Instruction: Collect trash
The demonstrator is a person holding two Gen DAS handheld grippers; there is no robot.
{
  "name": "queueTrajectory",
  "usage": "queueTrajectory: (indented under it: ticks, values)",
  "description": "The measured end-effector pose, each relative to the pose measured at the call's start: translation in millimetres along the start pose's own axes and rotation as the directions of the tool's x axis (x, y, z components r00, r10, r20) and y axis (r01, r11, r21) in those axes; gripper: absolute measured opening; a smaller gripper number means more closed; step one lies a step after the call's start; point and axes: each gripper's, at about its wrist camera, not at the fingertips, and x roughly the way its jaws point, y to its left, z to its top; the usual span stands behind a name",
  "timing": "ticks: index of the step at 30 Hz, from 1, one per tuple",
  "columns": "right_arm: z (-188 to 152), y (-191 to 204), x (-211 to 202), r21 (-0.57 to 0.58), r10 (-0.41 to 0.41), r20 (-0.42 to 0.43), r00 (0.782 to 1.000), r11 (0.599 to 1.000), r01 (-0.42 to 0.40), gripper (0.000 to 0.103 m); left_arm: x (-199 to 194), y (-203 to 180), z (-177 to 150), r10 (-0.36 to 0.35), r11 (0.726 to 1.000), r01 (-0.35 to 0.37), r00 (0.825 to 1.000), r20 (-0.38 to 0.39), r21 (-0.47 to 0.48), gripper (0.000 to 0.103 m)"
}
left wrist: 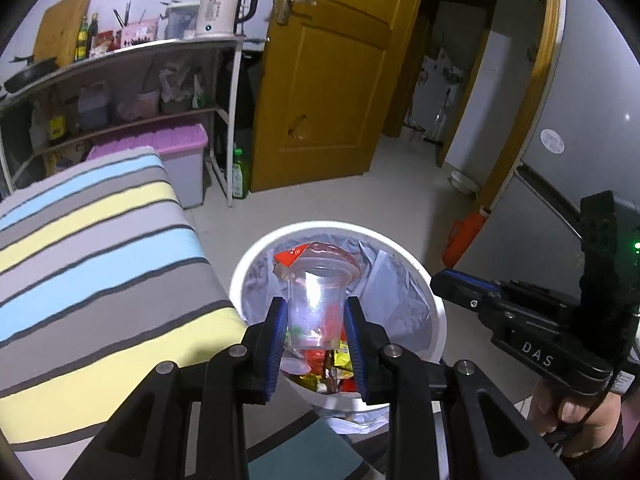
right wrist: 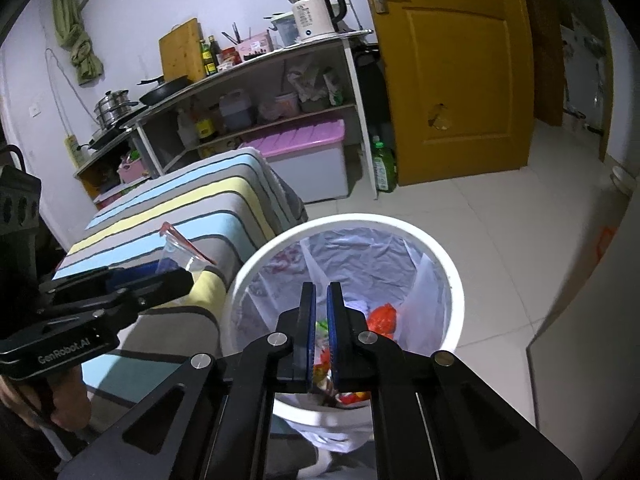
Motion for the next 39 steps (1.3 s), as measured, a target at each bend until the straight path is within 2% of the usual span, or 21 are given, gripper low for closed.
queueTrajectory:
  ticks: [8,14,19,23,31,35,39]
  values:
    - [-2,-5,5,0.011,-0.010,-0.017,1.000,1.000,0.010,0.006,19,3,0,-0.016,1.000,0.015,0.999,-0.045,-0.011,0.029]
    - [-2,1,4,-0.001,-0.004,-0.017,1.000,1.000,0.004,0.006,11,5,0,-0.018,1.000,0.018,1.000,-0.024,-0.020,0.029]
    - [-2,15,-8,-0.023,0.003,0.001,1.000,1.000,-0.003,0.012,-10,3,-1,-0.017,1.000,0.017,1.000,0.014,-0.014,0.029]
    - [-1,27,-21,-0.045,0.009,0.023,1.000,0.999,-0.008,0.022,-32,3,-8,-0.013,1.000,0.014,0.999,0.046,-0.013,0.029]
    - [-7,61,-43,-0.101,0.028,0.044,0.999,0.995,-0.023,0.025,-77,8,-22,0.011,1.000,-0.008,0.995,0.103,-0.026,0.029]
    - [-12,76,-56,-0.125,0.039,0.057,0.998,0.992,-0.031,0.031,-98,9,-33,0.031,0.999,-0.026,0.991,0.128,-0.039,0.029]
    - [-19,88,-66,-0.144,0.042,0.067,0.997,0.989,-0.032,0.032,-114,10,-43,0.043,0.999,-0.038,0.989,0.141,-0.040,0.029]
